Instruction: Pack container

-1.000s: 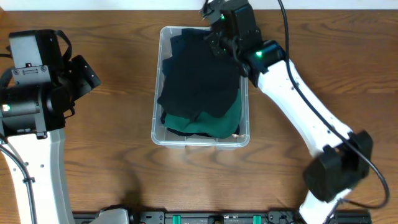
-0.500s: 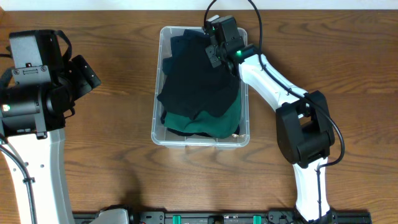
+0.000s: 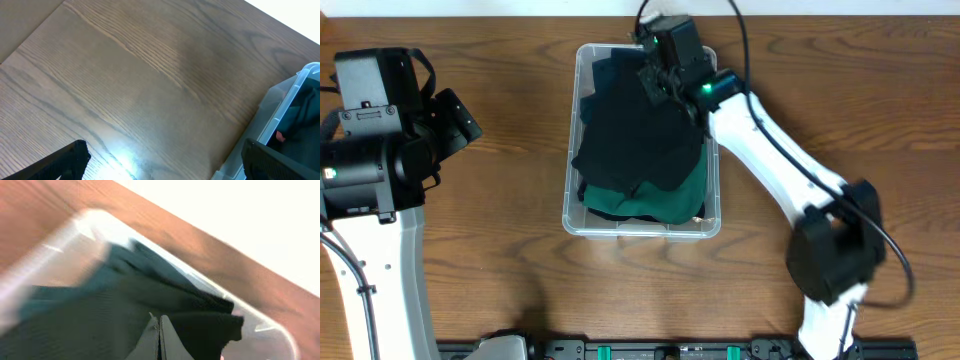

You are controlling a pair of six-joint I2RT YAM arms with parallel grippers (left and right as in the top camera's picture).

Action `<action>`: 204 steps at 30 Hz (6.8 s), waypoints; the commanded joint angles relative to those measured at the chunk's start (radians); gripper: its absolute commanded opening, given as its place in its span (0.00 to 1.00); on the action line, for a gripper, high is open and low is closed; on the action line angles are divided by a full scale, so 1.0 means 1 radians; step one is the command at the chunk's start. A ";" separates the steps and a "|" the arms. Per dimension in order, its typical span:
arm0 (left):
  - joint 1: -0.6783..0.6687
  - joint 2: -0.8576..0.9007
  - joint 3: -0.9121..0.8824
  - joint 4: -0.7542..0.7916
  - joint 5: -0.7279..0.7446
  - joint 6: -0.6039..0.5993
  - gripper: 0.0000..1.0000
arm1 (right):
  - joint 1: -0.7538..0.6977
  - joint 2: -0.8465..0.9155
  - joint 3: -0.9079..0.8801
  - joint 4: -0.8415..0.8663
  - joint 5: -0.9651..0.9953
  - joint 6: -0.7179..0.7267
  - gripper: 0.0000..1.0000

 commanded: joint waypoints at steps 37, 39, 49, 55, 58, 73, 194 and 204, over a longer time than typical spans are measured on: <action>0.005 0.005 0.004 0.000 -0.012 0.017 0.98 | 0.119 -0.058 0.122 -0.303 -0.137 -0.310 0.01; 0.005 0.005 0.004 0.000 -0.012 0.017 0.98 | 0.091 -0.064 0.122 -0.244 -0.087 -0.275 0.01; 0.005 0.005 0.004 0.000 -0.012 0.017 0.98 | -0.045 0.093 0.118 -0.077 -0.070 -0.103 0.01; 0.005 0.005 0.004 0.000 -0.011 0.017 0.98 | -0.045 0.240 0.118 -0.087 -0.069 -0.089 0.01; 0.005 0.005 0.004 0.000 -0.011 0.017 0.98 | -0.031 0.266 0.118 -0.115 -0.069 -0.089 0.01; 0.005 0.005 0.004 0.000 -0.012 0.017 0.98 | -0.053 -0.100 0.119 -0.191 0.064 -0.090 0.15; 0.005 0.005 0.004 0.000 -0.012 0.017 0.98 | -0.653 -1.968 -1.598 -0.123 -0.028 0.143 0.99; 0.005 0.005 0.004 0.000 -0.011 0.017 0.98 | -0.653 -1.968 -1.598 -0.123 -0.028 0.143 0.99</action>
